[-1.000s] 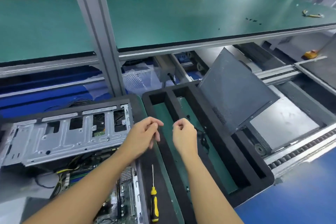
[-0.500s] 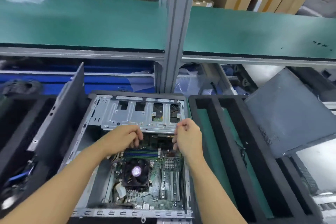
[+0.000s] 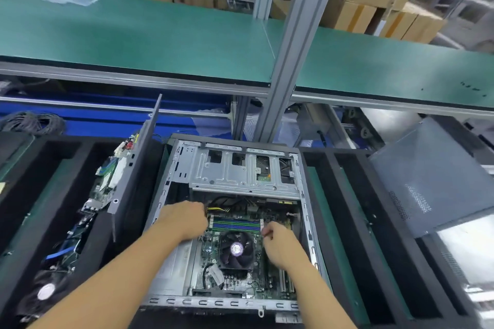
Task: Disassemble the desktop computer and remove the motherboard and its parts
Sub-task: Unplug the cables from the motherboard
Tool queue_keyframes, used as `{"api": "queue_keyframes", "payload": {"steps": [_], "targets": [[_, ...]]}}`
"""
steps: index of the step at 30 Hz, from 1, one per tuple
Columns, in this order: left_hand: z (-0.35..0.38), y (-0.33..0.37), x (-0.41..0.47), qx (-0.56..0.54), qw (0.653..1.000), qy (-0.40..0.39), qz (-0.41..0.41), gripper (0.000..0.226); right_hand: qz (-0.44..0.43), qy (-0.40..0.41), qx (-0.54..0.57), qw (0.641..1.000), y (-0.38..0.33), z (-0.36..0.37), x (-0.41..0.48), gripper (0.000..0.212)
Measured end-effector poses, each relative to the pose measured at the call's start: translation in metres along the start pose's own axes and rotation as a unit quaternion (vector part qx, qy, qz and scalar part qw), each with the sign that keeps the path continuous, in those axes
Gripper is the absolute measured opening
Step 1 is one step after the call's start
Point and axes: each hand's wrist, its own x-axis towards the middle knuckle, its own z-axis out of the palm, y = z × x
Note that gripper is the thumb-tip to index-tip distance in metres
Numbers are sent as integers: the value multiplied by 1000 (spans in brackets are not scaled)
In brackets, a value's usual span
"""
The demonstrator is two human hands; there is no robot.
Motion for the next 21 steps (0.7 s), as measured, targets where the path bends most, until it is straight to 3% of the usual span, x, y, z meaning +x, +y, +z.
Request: {"api": "queue_keyframes", "payload": {"steps": [5, 9, 16, 19, 21], "targets": [[-5, 6, -5, 11, 999, 18, -24, 15, -38, 85, -67, 993, 3, -8, 8, 22], [-1, 8, -9, -8, 998, 24, -63, 16, -45, 73, -125, 989, 6, -7, 14, 25], [5, 7, -6, -39, 996, 44, -65, 24, -64, 3, -53, 997, -3, 1, 42, 34], [12, 13, -3, -87, 991, 94, -34, 23, -53, 10, -94, 994, -13, 8, 62, 29], [17, 17, -4, -84, 986, 144, -13, 22, -54, 8, -108, 993, -18, 13, 70, 39]]}}
